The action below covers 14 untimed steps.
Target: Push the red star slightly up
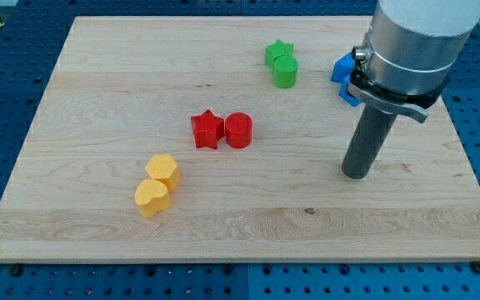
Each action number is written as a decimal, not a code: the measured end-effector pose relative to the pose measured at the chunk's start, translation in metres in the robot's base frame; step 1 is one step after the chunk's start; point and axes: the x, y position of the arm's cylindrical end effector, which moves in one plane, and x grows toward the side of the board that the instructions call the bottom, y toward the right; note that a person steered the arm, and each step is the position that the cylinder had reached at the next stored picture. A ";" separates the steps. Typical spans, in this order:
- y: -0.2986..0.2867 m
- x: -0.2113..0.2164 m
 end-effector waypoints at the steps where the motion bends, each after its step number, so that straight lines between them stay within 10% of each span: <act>1: 0.000 0.000; 14: -0.177 -0.048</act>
